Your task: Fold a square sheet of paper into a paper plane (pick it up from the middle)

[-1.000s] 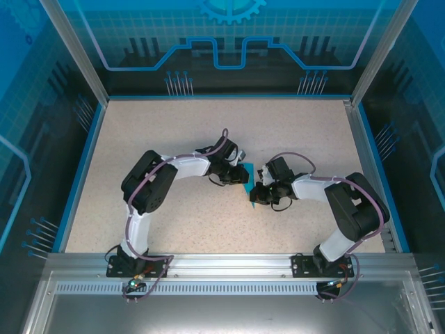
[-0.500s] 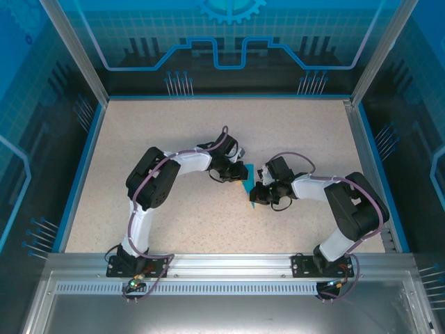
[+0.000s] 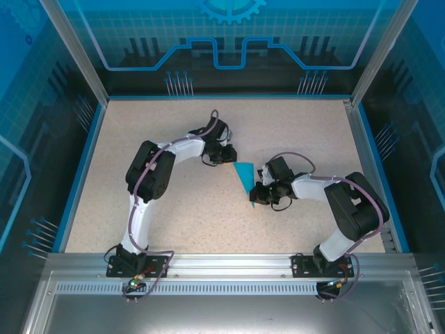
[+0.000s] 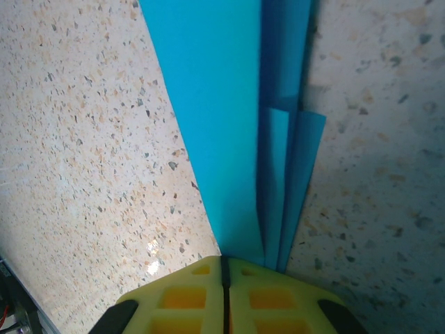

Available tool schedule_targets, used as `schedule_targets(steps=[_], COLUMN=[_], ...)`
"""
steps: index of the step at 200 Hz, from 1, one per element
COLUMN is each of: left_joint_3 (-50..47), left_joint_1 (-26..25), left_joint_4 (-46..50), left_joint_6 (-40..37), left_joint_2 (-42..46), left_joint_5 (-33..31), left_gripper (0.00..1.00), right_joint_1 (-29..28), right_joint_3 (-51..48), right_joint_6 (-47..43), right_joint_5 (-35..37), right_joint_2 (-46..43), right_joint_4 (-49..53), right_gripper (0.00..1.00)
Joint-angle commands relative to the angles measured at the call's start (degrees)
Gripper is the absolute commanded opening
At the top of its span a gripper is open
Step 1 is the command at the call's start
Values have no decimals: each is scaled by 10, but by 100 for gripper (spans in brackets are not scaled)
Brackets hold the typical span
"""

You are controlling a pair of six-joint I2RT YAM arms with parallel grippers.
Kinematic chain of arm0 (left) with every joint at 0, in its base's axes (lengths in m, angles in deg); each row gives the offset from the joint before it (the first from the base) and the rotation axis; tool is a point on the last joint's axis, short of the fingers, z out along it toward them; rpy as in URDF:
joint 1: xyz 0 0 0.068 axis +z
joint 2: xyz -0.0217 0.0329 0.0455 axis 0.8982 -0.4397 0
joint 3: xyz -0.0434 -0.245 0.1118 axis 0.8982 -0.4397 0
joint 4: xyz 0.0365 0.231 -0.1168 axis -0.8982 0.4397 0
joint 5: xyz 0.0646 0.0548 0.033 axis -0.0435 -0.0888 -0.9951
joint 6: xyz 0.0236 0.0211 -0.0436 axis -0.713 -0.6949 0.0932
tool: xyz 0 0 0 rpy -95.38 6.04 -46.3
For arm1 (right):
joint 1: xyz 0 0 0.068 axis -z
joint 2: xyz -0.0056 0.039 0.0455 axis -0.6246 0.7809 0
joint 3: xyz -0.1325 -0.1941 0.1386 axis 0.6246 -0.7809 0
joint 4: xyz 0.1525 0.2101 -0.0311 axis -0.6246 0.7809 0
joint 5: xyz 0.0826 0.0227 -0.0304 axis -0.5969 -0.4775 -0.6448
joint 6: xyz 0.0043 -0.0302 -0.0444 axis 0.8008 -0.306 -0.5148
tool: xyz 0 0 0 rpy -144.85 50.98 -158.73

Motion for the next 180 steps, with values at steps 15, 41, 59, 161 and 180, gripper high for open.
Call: schedule_targets(steps=[15, 41, 59, 161, 180], left_joint_3=[33, 24, 8, -31, -19], left_joint_1=[19, 19, 17, -44, -80], left_joint_4=[44, 51, 54, 163, 189], left_joint_6=[-24, -15, -1, 35, 53], left_joint_2=[24, 70, 99, 164, 149], left_joint_5=[-50, -50, -49, -110, -148], left_gripper=[25, 28, 35, 79, 86], right_joint_1=[-18, -21, -21, 52, 77], right_joint_3=[-11, 21, 44, 33, 26], right_joint_6=[1, 11, 19, -14, -35], right_joint_5=[52, 63, 85, 302, 322], right_joint_2=[-1, -68, -113, -253, -255], right_joint_4=[82, 77, 79, 185, 197], right_gripper=[12, 20, 33, 92, 99])
